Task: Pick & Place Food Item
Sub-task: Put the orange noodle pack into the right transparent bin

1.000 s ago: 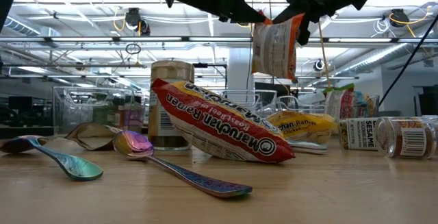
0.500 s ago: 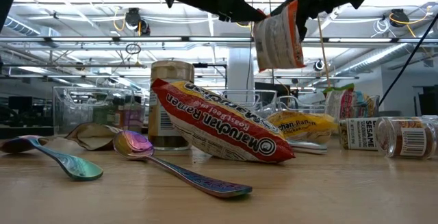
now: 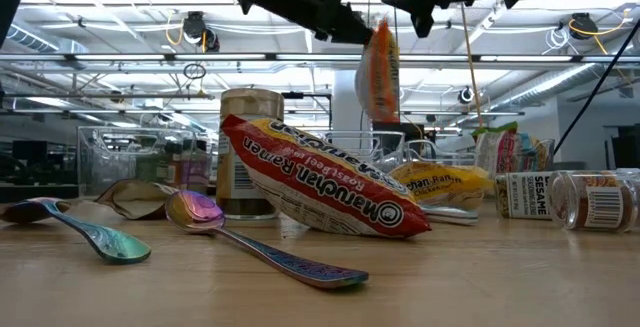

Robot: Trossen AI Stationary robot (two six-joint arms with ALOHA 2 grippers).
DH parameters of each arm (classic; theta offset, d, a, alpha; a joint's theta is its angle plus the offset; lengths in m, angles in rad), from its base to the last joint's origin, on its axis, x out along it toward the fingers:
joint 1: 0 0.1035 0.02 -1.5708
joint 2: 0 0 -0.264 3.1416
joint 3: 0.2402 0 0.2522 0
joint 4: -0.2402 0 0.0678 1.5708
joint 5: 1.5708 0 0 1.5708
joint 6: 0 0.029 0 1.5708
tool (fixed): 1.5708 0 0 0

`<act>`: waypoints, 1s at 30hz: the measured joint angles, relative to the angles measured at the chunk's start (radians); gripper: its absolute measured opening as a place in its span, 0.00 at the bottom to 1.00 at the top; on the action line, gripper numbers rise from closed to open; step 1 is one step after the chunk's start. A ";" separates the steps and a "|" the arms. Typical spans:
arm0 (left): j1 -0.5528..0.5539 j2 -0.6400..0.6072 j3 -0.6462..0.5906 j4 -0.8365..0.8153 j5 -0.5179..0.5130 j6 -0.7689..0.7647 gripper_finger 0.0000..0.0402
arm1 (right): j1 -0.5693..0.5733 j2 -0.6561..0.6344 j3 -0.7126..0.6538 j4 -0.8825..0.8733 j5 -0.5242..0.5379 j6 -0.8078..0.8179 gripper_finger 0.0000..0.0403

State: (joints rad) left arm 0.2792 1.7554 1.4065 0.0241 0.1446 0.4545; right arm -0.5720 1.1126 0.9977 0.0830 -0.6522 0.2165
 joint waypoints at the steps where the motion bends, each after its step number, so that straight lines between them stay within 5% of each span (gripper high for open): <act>1: 0.005 0.001 0.014 -0.018 -0.015 -0.015 0.00 | 0.000 0.000 0.000 0.008 0.017 0.000 0.35; 7: 0.016 0.000 0.100 -0.059 -0.186 -0.092 0.00 | 0.024 0.000 0.000 0.011 0.168 0.002 0.46; 16: 0.016 0.000 0.122 -0.066 -0.291 -0.155 0.00 | 0.143 0.001 0.000 -0.011 0.490 -0.192 0.45; 20: 0.023 0.000 0.122 -0.052 -0.302 -0.165 0.00 | 0.184 0.011 0.000 -0.044 0.625 -0.258 0.44; 30: 0.025 0.000 0.122 -0.008 -0.304 -0.172 0.00 | 0.190 0.058 0.002 -0.048 0.754 -0.284 0.44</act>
State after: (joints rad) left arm 0.3038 1.7554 1.5288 0.0161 -0.1593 0.2821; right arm -0.3822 1.1703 0.9993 0.0353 0.1023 -0.0672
